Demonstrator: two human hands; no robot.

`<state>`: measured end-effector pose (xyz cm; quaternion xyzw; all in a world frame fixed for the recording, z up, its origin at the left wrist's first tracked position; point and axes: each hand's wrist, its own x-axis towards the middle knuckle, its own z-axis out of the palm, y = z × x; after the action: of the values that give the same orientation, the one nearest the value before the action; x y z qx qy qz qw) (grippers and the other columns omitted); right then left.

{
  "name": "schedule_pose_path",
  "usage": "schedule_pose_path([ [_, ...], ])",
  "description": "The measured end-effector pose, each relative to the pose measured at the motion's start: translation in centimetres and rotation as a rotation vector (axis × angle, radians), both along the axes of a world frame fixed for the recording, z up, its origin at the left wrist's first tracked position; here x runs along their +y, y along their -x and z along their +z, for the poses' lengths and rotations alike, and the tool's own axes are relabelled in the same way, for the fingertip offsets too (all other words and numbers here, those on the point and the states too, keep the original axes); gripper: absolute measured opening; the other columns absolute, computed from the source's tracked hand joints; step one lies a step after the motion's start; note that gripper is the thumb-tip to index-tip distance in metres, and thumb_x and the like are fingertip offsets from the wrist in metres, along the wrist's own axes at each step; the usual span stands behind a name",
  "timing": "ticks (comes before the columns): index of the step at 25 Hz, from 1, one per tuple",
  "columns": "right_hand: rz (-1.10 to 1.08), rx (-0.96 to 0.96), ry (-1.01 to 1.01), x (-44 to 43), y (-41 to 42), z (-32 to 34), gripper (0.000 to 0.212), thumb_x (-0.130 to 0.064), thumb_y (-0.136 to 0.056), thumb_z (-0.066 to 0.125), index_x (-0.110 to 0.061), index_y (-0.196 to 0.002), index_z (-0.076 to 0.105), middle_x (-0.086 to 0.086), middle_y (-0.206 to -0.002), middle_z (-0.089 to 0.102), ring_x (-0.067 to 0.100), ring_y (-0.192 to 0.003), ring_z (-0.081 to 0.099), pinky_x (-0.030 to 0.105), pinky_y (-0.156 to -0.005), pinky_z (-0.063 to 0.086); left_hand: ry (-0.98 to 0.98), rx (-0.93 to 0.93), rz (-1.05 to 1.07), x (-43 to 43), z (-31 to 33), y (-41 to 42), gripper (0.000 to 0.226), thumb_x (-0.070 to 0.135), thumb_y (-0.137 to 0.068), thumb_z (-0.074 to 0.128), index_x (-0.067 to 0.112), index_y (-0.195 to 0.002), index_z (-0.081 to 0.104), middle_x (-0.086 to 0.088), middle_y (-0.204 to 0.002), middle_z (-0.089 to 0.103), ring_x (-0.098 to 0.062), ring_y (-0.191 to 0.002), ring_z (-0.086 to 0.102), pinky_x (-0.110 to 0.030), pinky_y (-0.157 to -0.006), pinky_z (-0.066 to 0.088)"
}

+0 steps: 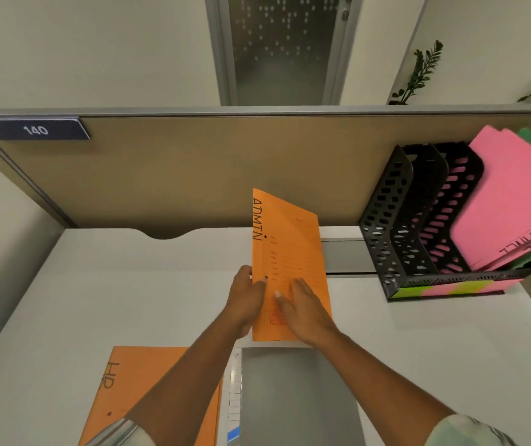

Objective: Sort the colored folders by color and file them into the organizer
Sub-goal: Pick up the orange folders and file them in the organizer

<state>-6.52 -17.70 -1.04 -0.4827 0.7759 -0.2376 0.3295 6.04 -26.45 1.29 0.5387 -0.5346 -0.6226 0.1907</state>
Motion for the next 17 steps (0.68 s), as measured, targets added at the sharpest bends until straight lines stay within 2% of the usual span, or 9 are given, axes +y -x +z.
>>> schedule_pose_path([
  [2,-0.019,-0.020,0.073,0.5,0.4,2.3,0.062,-0.064,-0.103,0.034,-0.023,-0.149,0.040,-0.001,-0.150,0.046,0.022,-0.137,0.047,0.049,-0.110,0.045,0.052,0.028,-0.020,2.3,1.6,0.2,0.024,0.030,-0.111,0.050,0.024,-0.133,0.055,0.001,-0.127,0.068,-0.024,-0.111,0.071,-0.050,-0.093,0.063],
  [4,-0.032,-0.029,0.130,1.3,1.1,4.3,0.069,-0.065,-0.103,0.035,-0.019,-0.154,0.036,0.002,-0.160,0.038,0.023,-0.148,0.037,0.049,-0.118,0.037,0.146,0.062,-0.046,4.7,2.8,0.4,0.026,0.031,-0.112,0.048,0.026,-0.134,0.059,0.003,-0.129,0.071,-0.021,-0.112,0.073,-0.049,-0.096,0.063],
  [5,-0.039,-0.028,0.158,1.9,1.4,5.2,0.073,-0.065,-0.102,0.036,-0.018,-0.157,0.032,0.003,-0.164,0.033,0.022,-0.151,0.031,0.048,-0.120,0.033,0.224,0.065,-0.068,6.2,3.2,0.7,0.027,0.030,-0.113,0.046,0.026,-0.135,0.060,0.005,-0.130,0.071,-0.017,-0.114,0.072,-0.044,-0.097,0.063],
  [7,-0.066,-0.029,0.219,3.7,2.5,7.4,0.081,-0.067,-0.100,0.039,-0.016,-0.162,0.024,0.001,-0.169,0.025,0.019,-0.156,0.023,0.046,-0.124,0.028,0.390,0.051,-0.109,9.7,4.0,1.5,0.029,0.021,-0.114,0.041,0.028,-0.135,0.060,0.011,-0.128,0.070,-0.005,-0.114,0.069,-0.025,-0.095,0.059],
  [9,-0.117,-0.041,0.278,5.9,3.7,9.7,0.080,-0.066,-0.098,0.045,-0.015,-0.158,0.030,0.003,-0.164,0.034,0.022,-0.151,0.032,0.049,-0.120,0.034,0.493,0.037,-0.134,13.4,4.8,2.8,0.032,0.014,-0.113,0.041,0.035,-0.130,0.058,0.018,-0.123,0.069,0.003,-0.110,0.066,-0.014,-0.086,0.055],
  [11,-0.180,-0.045,0.328,8.4,5.4,12.0,0.074,-0.063,-0.094,0.051,-0.011,-0.146,0.040,0.008,-0.150,0.049,0.027,-0.138,0.046,0.052,-0.111,0.043,0.533,0.018,-0.156,16.9,5.6,4.3,0.028,0.017,-0.114,0.042,0.040,-0.126,0.054,0.022,-0.121,0.067,0.005,-0.107,0.066,-0.015,-0.083,0.054],
  [14,-0.246,-0.020,0.371,12.5,8.7,14.8,0.070,-0.060,-0.091,0.055,-0.012,-0.140,0.043,0.005,-0.140,0.055,0.026,-0.127,0.053,0.052,-0.104,0.048,0.528,0.014,-0.191,21.8,6.4,6.9,0.026,0.026,-0.114,0.042,0.042,-0.133,0.050,0.028,-0.124,0.065,0.004,-0.107,0.068,-0.023,-0.087,0.059],
  [17,-0.284,-0.005,0.416,16.7,12.3,16.8,0.066,-0.058,-0.091,0.059,-0.017,-0.140,0.043,0.002,-0.133,0.058,0.023,-0.119,0.057,0.050,-0.098,0.052,0.530,-0.005,-0.234,25.9,7.6,10.3,0.029,0.033,-0.113,0.039,0.036,-0.140,0.048,0.017,-0.129,0.067,-0.008,-0.107,0.071,-0.036,-0.093,0.063],
])
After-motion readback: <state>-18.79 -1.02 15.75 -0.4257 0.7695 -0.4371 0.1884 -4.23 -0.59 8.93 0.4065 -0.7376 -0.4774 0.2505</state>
